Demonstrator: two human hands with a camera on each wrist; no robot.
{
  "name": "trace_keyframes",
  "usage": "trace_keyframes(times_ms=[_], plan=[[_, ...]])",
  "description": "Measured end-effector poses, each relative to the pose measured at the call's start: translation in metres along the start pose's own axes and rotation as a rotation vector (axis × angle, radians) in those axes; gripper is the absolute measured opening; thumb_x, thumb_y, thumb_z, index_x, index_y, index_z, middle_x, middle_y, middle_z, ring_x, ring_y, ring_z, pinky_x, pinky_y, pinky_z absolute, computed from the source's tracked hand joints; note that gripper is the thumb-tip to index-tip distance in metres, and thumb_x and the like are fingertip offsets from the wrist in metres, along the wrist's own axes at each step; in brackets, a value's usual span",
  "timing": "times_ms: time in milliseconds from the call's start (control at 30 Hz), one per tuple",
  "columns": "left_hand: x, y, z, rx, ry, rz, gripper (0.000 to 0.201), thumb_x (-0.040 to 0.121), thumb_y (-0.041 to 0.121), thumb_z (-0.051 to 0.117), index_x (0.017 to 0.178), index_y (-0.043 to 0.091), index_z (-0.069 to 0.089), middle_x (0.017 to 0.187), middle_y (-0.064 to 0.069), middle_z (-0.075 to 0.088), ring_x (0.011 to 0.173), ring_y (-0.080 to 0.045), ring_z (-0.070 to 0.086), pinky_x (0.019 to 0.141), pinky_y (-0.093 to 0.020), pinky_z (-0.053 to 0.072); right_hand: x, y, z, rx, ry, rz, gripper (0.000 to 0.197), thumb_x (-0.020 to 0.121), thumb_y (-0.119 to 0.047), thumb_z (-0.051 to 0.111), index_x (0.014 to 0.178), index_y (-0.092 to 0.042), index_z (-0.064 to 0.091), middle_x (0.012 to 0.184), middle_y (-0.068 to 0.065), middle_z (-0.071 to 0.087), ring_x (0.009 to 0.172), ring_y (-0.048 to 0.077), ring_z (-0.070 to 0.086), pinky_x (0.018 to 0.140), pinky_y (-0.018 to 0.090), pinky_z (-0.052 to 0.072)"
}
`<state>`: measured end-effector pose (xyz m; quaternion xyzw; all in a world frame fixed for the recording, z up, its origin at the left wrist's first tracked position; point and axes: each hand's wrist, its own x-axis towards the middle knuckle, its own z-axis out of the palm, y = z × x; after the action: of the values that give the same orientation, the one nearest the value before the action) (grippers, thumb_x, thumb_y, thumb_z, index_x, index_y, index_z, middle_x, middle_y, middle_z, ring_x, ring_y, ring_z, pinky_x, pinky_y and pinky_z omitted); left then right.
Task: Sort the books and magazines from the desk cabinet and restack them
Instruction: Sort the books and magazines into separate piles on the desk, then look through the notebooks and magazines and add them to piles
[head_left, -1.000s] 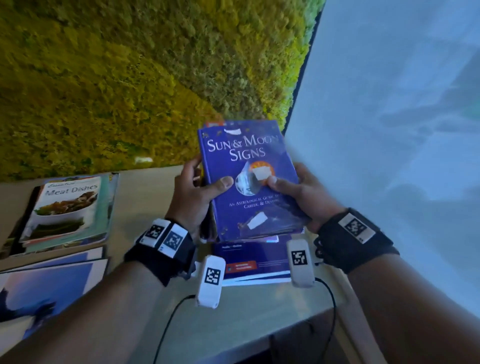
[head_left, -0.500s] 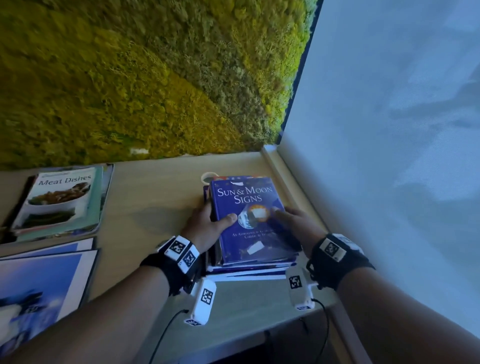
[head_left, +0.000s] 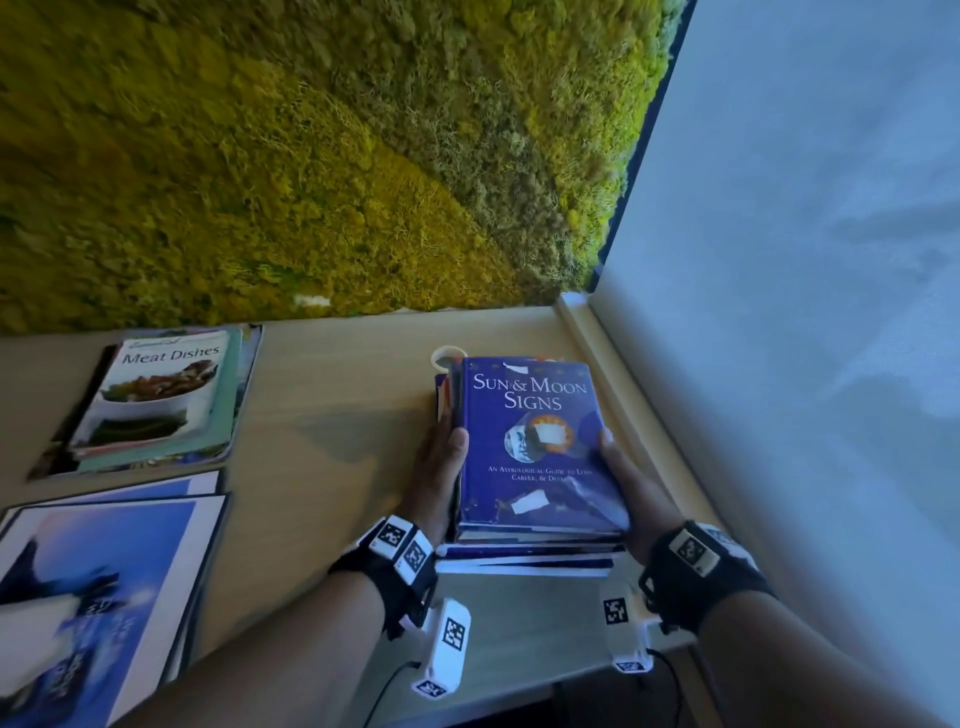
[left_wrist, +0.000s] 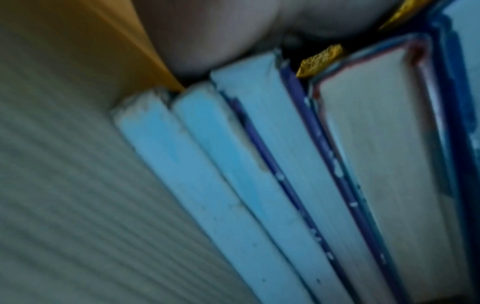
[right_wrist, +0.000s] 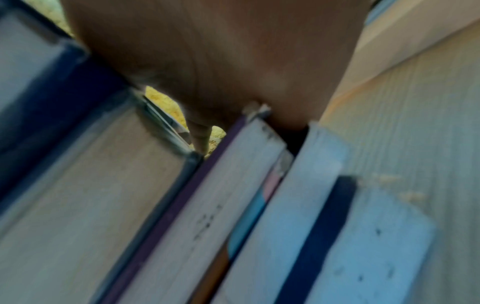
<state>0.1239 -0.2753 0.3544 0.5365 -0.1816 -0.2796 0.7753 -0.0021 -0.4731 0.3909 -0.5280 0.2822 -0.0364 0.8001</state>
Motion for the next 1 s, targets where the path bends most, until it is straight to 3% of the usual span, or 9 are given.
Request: trace_keyframes(times_ms=[133,333,433,533,633,733,800,900,1000], plan=[[-0.002,-0.005,0.005,-0.095,0.017,-0.023,0.066,0.095,0.052,0.056,0.153,0.027,0.037,0.15,-0.016,0.05,0.136,-0.04,0.05,0.107,-0.068,0.039,-0.001,0.002,-0.003,0.056,-0.008,0.015,0.055,0.101,-0.055,0.043,0.098,-0.016,0.082,0.103,0.018,0.079,0.08,0.029,0.078,0.069,0.035,0.064],[-0.016,-0.028,0.008,-0.082,0.097,0.01,0.073,0.094,0.057,0.06,0.156,0.042,0.025,0.162,-0.005,0.033,0.146,-0.035,0.038,0.11,-0.067,0.036,-0.015,-0.001,-0.009,-0.009,-0.002,0.049,0.055,0.099,-0.057,0.047,0.103,-0.015,0.081,0.107,0.019,0.078,0.086,0.03,0.078,0.07,0.034,0.064],[-0.028,-0.029,0.015,-0.079,0.096,-0.019,0.076,0.092,0.055,0.063,0.156,0.041,0.024,0.161,-0.009,0.035,0.143,-0.039,0.041,0.107,-0.069,0.039,-0.028,-0.001,-0.012,-0.111,-0.019,0.082,0.055,0.098,-0.053,0.051,0.117,-0.008,0.075,0.112,0.021,0.076,0.097,0.033,0.076,0.08,0.036,0.063],[-0.036,-0.013,0.021,-0.015,0.09,0.018,0.073,0.094,0.053,0.06,0.156,0.035,0.027,0.157,-0.01,0.042,0.139,-0.035,0.048,0.107,-0.063,0.043,-0.034,-0.01,-0.015,-0.254,-0.013,0.02,0.058,0.09,-0.051,0.066,0.122,-0.003,0.071,0.104,0.015,0.079,0.081,0.026,0.077,0.072,0.028,0.062],[-0.046,0.005,0.019,0.122,0.033,0.027,0.051,0.098,0.05,0.053,0.148,0.045,0.04,0.148,-0.002,0.055,0.134,-0.028,0.055,0.109,-0.056,0.044,-0.027,-0.032,-0.012,-0.618,0.118,-0.148,0.087,0.067,-0.063,0.084,0.134,-0.013,0.061,0.125,0.008,0.071,0.103,0.022,0.069,0.094,0.035,0.051],[-0.063,0.016,-0.002,0.263,0.024,-0.092,0.042,0.09,0.057,0.058,0.129,0.041,0.06,0.129,0.006,0.07,0.121,-0.018,0.064,0.11,-0.052,0.043,-0.027,-0.058,0.003,-0.88,0.277,-0.427,0.033,0.09,-0.031,0.076,0.121,-0.034,0.065,0.123,0.01,0.069,0.109,0.021,0.066,0.101,0.041,0.05],[-0.082,0.027,-0.021,0.35,0.086,-0.154,0.044,0.077,0.062,0.063,0.115,0.038,0.065,0.116,0.013,0.072,0.111,-0.01,0.065,0.1,-0.04,0.047,-0.04,-0.066,0.035,-0.85,0.197,-0.548,0.014,0.093,-0.028,0.073,0.101,-0.039,0.067,0.106,0.004,0.074,0.092,0.007,0.069,0.088,0.036,0.055],[-0.114,0.053,-0.055,0.432,0.166,-0.169,0.061,0.06,0.067,0.064,0.11,0.032,0.066,0.108,0.011,0.069,0.099,-0.006,0.065,0.078,-0.025,0.046,-0.06,-0.056,0.094,-0.813,-0.073,-0.634,0.012,0.096,-0.016,0.068,0.099,-0.027,0.071,0.083,-0.007,0.074,0.069,-0.001,0.062,0.069,0.019,0.049],[-0.157,0.084,-0.122,0.533,0.341,-0.15,0.056,0.071,0.058,0.066,0.114,0.022,0.069,0.103,0.005,0.07,0.092,-0.008,0.064,0.072,-0.021,0.046,-0.062,-0.014,0.169,-0.872,-0.363,-0.575,0.014,0.097,-0.013,0.066,0.1,-0.026,0.072,0.084,-0.004,0.074,0.077,0.0,0.065,0.076,0.021,0.051]])
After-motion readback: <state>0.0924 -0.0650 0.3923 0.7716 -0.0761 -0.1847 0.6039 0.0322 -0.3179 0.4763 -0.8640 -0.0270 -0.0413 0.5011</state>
